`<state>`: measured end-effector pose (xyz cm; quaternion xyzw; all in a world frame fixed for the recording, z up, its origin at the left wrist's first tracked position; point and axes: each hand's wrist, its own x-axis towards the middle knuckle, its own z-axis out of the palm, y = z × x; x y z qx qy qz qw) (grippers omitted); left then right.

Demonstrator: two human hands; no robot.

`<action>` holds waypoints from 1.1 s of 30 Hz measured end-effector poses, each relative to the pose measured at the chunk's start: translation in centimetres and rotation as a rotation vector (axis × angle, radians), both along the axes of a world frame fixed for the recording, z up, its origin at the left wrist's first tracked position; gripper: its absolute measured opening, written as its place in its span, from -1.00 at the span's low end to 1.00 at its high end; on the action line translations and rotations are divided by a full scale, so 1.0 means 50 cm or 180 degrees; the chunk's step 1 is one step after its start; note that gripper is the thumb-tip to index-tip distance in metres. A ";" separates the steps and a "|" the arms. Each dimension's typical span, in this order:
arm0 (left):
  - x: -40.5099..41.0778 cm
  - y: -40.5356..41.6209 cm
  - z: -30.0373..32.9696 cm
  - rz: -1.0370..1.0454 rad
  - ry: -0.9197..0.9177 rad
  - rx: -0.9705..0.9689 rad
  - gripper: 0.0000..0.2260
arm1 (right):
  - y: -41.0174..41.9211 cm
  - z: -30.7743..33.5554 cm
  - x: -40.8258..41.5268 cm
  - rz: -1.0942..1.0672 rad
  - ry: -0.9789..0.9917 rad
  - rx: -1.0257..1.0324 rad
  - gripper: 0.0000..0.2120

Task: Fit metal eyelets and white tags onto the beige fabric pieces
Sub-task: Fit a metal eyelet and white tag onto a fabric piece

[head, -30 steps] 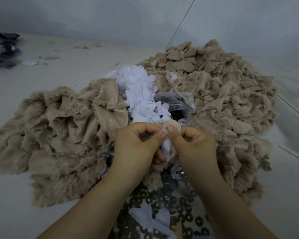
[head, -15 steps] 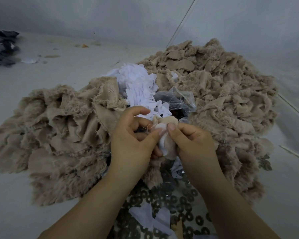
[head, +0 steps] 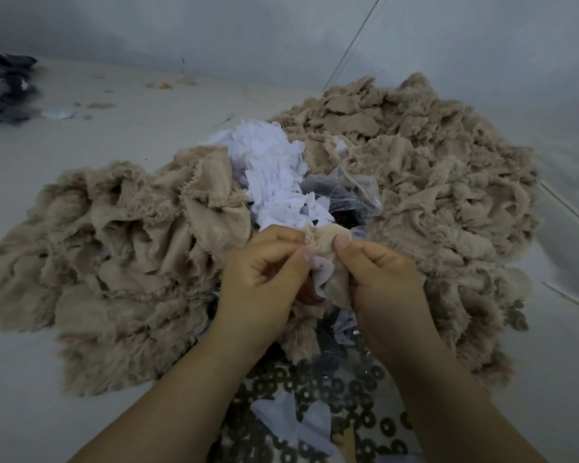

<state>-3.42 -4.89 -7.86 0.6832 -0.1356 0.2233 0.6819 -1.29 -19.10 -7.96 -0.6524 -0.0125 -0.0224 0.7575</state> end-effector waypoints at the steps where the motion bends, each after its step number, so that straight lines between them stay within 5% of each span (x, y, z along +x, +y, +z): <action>1: 0.001 0.000 0.001 0.0021 0.0030 -0.0041 -0.82 | 0.001 0.002 -0.001 0.0010 -0.0014 0.0005 -0.73; 7: 0.000 -0.003 0.003 0.0098 0.0037 0.0058 -0.87 | 0.000 0.015 -0.009 0.0202 -0.0205 -0.0121 -0.84; 14: -0.001 -0.013 -0.001 0.0095 0.0524 -0.0599 -0.93 | 0.004 0.013 -0.012 0.0187 -0.0093 0.0016 -0.83; 20: 0.001 -0.017 -0.003 0.0130 0.0573 -0.0576 -0.85 | 0.008 0.008 -0.013 0.0215 0.0125 0.0176 -0.71; 33: 0.001 -0.018 -0.002 0.0011 0.0539 -0.0658 -0.78 | 0.012 0.011 -0.019 0.0283 0.0211 0.0355 -0.83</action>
